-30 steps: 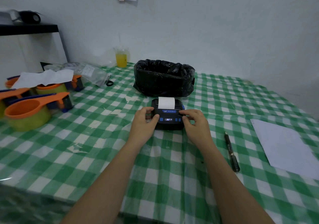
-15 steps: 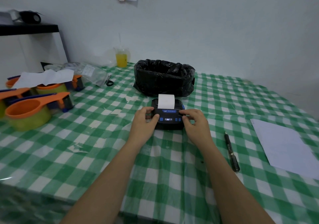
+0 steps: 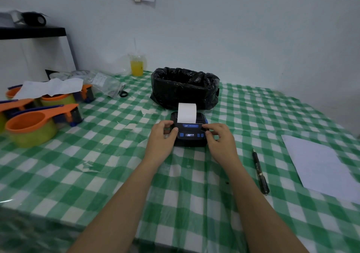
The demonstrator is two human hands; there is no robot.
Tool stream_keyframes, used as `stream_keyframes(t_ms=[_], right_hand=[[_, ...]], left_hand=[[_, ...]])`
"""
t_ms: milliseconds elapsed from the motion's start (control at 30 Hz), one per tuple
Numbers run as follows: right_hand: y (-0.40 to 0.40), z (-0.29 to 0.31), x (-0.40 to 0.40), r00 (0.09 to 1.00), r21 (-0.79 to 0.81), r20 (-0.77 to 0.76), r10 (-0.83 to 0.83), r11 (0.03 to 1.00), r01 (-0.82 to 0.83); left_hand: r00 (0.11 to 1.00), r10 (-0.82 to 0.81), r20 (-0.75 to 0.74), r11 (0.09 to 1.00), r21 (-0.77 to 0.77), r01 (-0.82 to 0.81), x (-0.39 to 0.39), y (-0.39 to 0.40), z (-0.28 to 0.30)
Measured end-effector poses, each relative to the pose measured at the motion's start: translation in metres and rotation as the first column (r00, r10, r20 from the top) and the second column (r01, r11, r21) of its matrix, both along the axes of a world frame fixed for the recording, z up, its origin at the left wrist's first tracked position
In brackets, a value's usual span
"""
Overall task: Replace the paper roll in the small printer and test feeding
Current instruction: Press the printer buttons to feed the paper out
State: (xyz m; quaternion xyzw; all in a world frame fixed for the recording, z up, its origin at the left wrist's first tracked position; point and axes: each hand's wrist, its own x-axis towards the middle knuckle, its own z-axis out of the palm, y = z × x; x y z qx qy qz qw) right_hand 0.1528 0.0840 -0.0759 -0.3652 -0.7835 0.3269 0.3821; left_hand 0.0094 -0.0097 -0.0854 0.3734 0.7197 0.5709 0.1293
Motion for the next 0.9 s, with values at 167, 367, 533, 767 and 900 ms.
stream_keyframes(t_ms=[167, 367, 533, 767, 900], right_hand=[[0.0007, -0.0006, -0.0001, 1.000, 0.000, 0.001, -0.010, 1.000, 0.010], [0.0014, -0.0007, -0.0001, 1.000, 0.000, 0.007, -0.015, 1.000, 0.015], [0.0012, 0.0001, 0.0000, 1.000, 0.001, 0.008, -0.018, 1.000, 0.018], [0.0002, 0.0010, 0.0011, 1.000, 0.001, -0.006, -0.019, 1.000, 0.019], [0.0005, 0.0005, 0.0007, 1.000, -0.001, -0.009, -0.021, 1.000, 0.021]], left_hand=[[1.000, 0.004, -0.003, 1.000, 0.008, -0.004, 0.0004, -0.0005, 0.0010], [1.000, 0.010, -0.007, 1.000, 0.011, -0.010, 0.0015, -0.0014, 0.0012], [1.000, 0.010, -0.017, 1.000, 0.004, -0.010, 0.0020, -0.0019, 0.0022], [1.000, 0.013, -0.008, 1.000, 0.002, -0.013, 0.0014, -0.0016, 0.0015], [1.000, 0.017, -0.008, 1.000, 0.005, -0.017, 0.0019, -0.0015, 0.0022]])
